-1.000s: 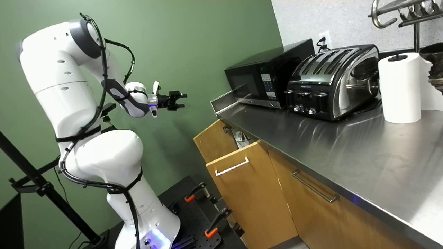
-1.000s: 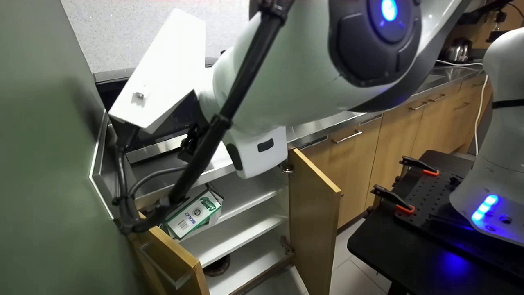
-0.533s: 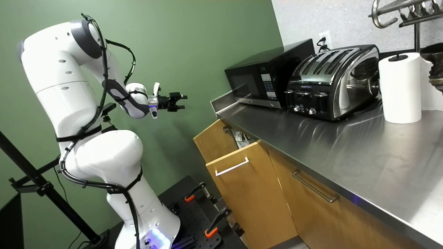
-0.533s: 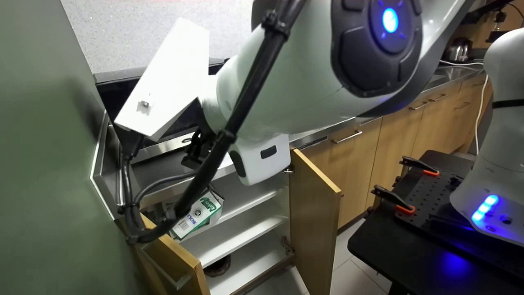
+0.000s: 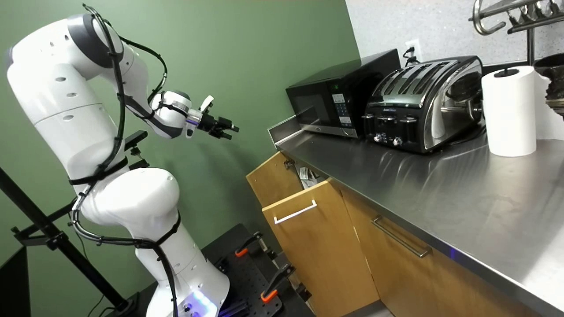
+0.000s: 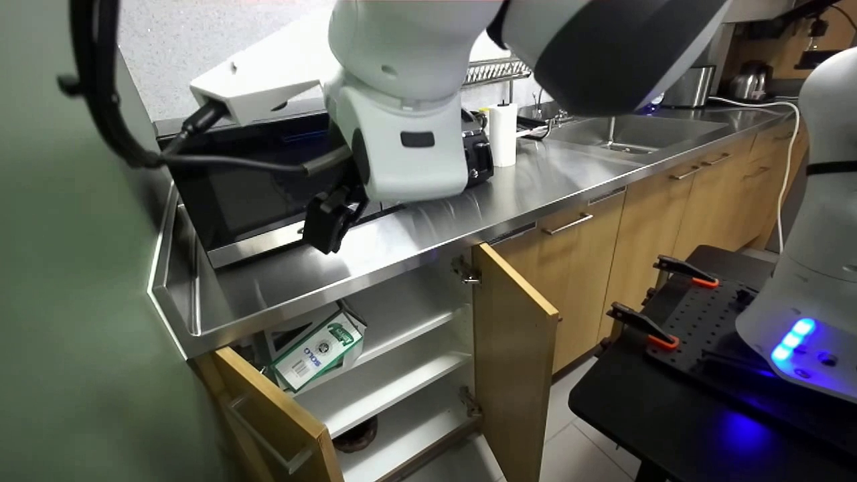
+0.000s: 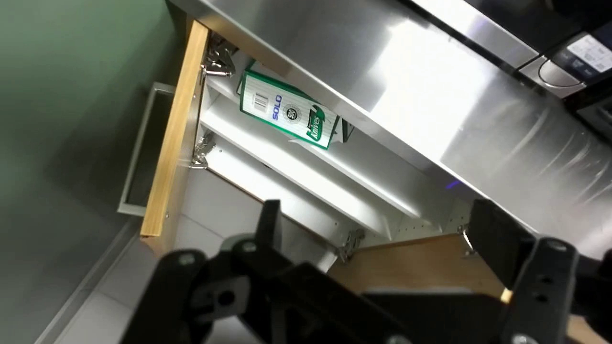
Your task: Open the left cabinet door
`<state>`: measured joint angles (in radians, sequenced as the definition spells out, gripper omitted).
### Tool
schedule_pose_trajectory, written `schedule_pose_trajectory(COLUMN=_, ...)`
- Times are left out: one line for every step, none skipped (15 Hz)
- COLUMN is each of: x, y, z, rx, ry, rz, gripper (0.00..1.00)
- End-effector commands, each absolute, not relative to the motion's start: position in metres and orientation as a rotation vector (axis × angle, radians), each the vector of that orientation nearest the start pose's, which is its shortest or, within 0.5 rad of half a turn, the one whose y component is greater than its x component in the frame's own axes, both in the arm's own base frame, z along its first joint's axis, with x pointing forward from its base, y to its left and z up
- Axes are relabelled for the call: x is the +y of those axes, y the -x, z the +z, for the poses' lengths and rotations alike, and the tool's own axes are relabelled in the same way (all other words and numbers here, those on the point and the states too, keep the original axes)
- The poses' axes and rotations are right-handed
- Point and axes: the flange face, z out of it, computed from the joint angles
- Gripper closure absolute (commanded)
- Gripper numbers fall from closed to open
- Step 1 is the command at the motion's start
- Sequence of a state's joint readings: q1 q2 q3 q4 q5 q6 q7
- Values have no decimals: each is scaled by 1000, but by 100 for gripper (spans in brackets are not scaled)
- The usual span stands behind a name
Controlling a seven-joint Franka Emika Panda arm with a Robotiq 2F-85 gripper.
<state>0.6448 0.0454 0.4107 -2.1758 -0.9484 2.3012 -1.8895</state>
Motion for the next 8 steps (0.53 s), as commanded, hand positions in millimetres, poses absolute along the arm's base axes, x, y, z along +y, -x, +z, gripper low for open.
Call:
schedule_pose_trajectory(x=448, y=-285, z=417, rx=2493, ry=492, rz=-235, gripper=0)
schedule_pose_trajectory(x=443, y=-284, z=421, rx=2509, ry=501, rz=-237, gripper=0)
schedule_pose_trajectory(x=441, y=-282, z=425, rx=2521, ry=514, rz=-246, gripper=0)
schedule_pose_trajectory(x=455, y=-291, z=416, rx=2512, ry=502, rz=-236, gripper=0)
schedule_pose_trajectory(x=452, y=-289, z=420, rx=2519, ry=507, rz=-234, gripper=0)
schedule_pose_trajectory(x=450, y=-287, z=422, rx=2519, ry=511, rz=-234, gripper=0)
schedule_pose_trajectory(x=449, y=-286, z=422, rx=2520, ry=509, rz=-235, gripper=0)
schedule_pose_trajectory(x=448, y=-286, z=422, rx=2520, ry=509, rz=-237, gripper=0)
